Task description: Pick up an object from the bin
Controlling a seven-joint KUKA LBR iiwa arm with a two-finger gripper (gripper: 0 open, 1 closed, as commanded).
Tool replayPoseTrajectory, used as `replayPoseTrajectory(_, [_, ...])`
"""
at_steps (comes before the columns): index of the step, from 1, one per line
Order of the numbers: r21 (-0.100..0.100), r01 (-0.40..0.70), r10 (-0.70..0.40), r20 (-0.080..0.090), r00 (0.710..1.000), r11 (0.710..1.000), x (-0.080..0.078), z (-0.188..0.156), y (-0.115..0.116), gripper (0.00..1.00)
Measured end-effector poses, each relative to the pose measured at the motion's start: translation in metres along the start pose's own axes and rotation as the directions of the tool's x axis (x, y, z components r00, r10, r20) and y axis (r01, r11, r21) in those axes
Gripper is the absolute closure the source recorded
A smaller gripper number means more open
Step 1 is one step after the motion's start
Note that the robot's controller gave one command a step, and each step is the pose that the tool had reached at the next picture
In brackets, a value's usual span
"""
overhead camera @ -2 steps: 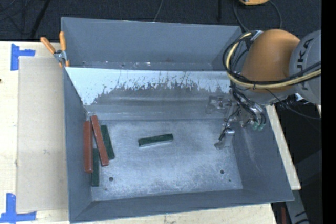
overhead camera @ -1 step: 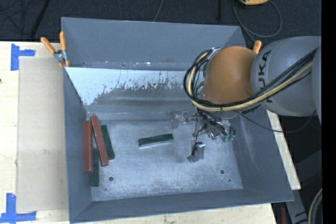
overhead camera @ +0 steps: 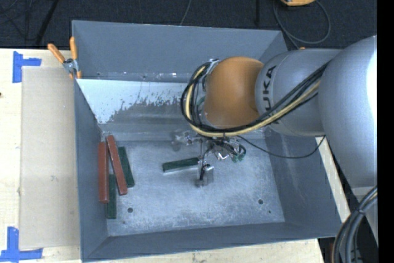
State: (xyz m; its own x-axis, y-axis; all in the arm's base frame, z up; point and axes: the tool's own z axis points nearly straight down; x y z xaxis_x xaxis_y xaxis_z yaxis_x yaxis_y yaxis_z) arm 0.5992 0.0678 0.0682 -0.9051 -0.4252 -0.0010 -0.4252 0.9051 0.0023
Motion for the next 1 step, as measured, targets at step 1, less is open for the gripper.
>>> replayPoseTrajectory(1, [0.002, 0.000, 0.000, 0.001, 1.000, 1.000, -0.0002, -0.0022, -0.0013, 1.00])
